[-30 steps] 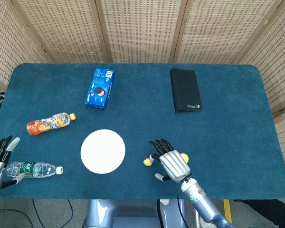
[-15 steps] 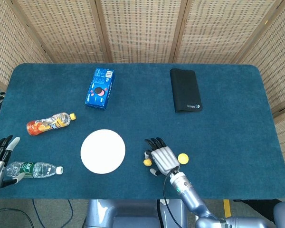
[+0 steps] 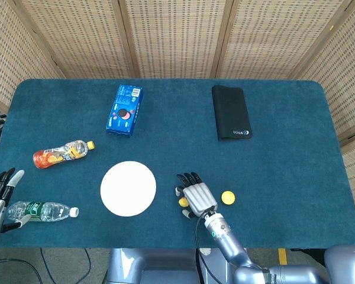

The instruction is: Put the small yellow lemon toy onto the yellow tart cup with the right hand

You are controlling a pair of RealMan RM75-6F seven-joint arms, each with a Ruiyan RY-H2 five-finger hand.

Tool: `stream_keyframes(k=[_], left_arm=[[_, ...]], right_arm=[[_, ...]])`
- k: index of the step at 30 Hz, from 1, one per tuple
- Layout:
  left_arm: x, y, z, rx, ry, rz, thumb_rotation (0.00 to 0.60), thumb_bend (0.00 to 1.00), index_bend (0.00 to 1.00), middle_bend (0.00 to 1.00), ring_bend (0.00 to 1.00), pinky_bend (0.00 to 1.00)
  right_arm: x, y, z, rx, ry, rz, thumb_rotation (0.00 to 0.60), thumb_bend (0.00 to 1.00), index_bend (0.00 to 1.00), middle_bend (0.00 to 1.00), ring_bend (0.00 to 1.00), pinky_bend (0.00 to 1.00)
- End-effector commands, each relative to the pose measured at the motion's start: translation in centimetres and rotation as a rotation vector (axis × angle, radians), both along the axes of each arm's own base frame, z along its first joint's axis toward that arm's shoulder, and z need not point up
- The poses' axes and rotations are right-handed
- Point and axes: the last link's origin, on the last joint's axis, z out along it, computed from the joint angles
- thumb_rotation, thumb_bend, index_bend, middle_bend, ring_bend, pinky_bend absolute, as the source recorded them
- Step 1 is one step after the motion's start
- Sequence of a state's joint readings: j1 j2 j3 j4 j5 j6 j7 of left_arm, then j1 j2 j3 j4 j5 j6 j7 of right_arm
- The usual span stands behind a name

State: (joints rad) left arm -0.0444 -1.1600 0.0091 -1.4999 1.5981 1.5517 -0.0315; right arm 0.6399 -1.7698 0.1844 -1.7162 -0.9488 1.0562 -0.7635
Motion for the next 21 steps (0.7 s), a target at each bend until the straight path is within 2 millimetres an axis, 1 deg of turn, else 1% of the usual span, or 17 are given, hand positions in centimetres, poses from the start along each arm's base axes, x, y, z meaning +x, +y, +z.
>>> stream_keyframes(k=[1, 9, 21], left_arm=[[0.0, 0.0, 0.0, 0.0, 0.0, 0.001, 0.6, 0.05, 0.0, 0.0, 0.0, 0.02], [-0.1, 0.1, -0.1, -0.007, 0.001, 0.003, 0.6, 0.05, 0.0, 0.0, 0.0, 0.02], [-0.1, 0.1, -0.2, -0.012, 0.0, 0.008, 0.6, 0.05, 0.0, 0.0, 0.0, 0.02]], right_arm=[[0.0, -0.1, -0.2, 0.002, 0.009, 0.0, 0.6, 0.22, 0.36, 0.05, 0.0, 0.03], [-0.1, -0.5, -0.9, 0.008, 0.029, -0.01, 0.6, 0.23, 0.37, 0.05, 0.0, 0.03], [-0.8, -0.8, -1.7, 0.024, 0.049, -0.036, 0.6, 0.23, 0.4, 0.06, 0.0, 0.03]])
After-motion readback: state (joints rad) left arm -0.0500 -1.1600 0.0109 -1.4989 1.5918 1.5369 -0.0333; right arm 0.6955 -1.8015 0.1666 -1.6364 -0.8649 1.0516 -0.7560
